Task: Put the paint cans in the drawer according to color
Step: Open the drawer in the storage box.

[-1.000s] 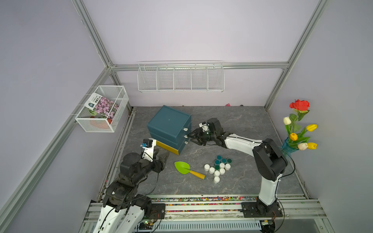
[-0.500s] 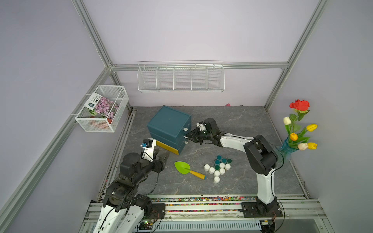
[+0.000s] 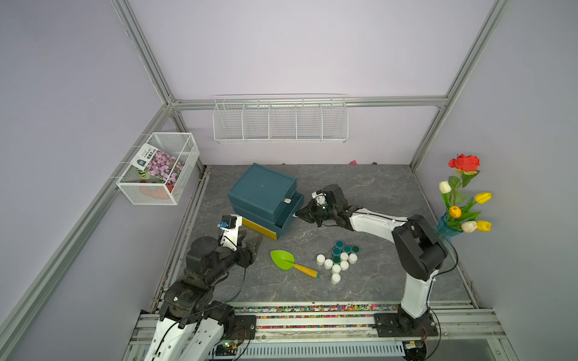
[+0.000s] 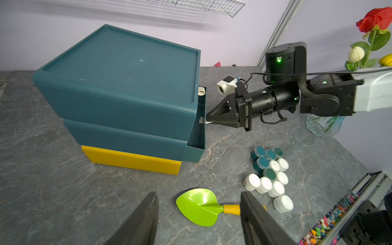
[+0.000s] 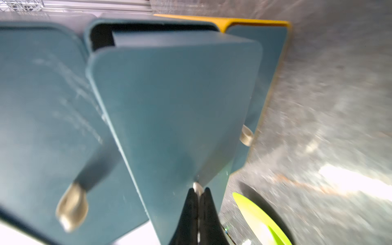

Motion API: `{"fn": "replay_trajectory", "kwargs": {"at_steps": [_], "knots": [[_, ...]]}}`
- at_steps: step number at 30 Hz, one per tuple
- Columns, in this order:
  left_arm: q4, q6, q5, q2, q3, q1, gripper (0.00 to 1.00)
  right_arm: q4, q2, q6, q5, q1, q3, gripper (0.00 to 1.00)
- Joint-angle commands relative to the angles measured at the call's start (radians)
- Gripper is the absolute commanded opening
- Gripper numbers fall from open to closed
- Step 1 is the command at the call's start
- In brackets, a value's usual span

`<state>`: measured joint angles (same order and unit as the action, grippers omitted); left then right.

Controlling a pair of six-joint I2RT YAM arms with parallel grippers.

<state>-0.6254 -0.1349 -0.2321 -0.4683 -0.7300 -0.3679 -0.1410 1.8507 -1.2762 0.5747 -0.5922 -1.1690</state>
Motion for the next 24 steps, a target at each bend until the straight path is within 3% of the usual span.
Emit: {"fn": "replay_trajectory", "kwargs": {"at_steps": [1, 10, 24], "knots": [[0.018, -0.006, -0.001, 0.008, 0.011, -0.006, 0.64, 0.145, -0.102, 0.078, -0.008, 0.003, 0.069, 0.0], [0.018, -0.006, -0.006, 0.01, 0.012, -0.006, 0.65, 0.201, -0.203, 0.09, -0.037, 0.012, 0.149, 0.0], [0.018, -0.006, -0.007, 0.012, 0.013, -0.006, 0.65, 0.233, -0.239, 0.098, -0.052, 0.024, 0.164, 0.0]]}}
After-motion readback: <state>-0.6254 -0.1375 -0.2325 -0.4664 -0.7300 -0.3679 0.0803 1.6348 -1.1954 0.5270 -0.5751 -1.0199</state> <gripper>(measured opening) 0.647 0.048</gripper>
